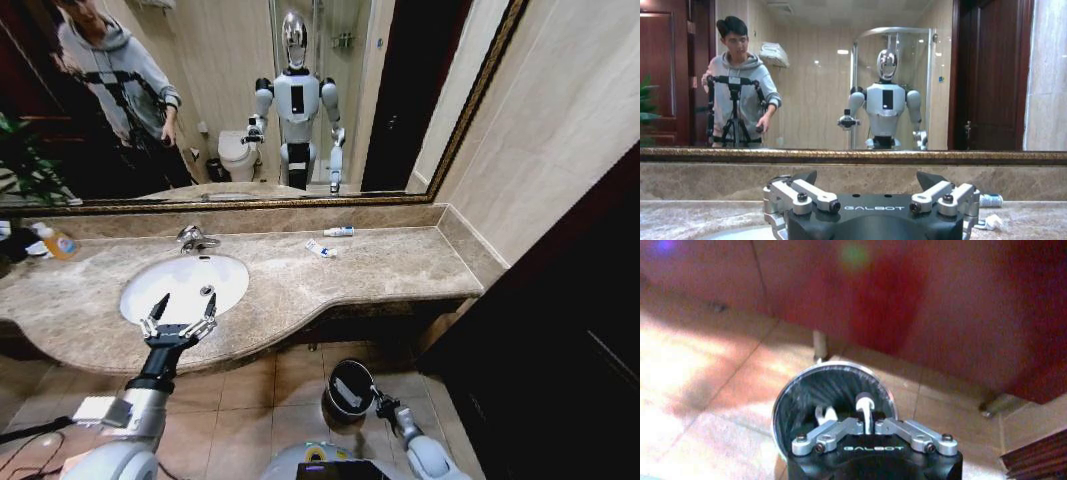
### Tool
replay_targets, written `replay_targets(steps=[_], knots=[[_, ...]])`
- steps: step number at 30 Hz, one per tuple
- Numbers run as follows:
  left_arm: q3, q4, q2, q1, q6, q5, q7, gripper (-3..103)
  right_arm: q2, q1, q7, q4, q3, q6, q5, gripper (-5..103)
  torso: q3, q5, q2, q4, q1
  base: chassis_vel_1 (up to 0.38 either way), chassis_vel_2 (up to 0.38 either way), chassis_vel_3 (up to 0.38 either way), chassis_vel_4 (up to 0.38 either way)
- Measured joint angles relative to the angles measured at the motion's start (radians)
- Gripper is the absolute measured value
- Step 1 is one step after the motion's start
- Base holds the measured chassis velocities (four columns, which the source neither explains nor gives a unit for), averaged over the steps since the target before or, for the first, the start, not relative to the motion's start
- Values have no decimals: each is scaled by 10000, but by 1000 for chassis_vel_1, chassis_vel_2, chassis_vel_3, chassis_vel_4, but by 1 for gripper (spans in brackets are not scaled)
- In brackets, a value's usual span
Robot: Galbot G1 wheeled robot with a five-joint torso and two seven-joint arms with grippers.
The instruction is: Pick up the trash from the sink and place it in the trash bin.
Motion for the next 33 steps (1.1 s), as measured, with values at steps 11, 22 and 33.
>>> replay_targets(steps=[11,22,33], knots=[[0,1,0,0,0,0,0,100,854,1500,-84,-1889,-369,-343,-1180,4,0,0,0,0,0,0,0,0,0],[0,0,0,0,0,0,0,100,1148,2115,-167,-2729,-391,-133,-1314,15,0,0,0,-1,0,0,0,0,0],[0,1,0,0,0,0,0,100,1151,2160,-176,-2701,-378,-140,-1295,53,0,0,0,0,0,0,0,0,0]])
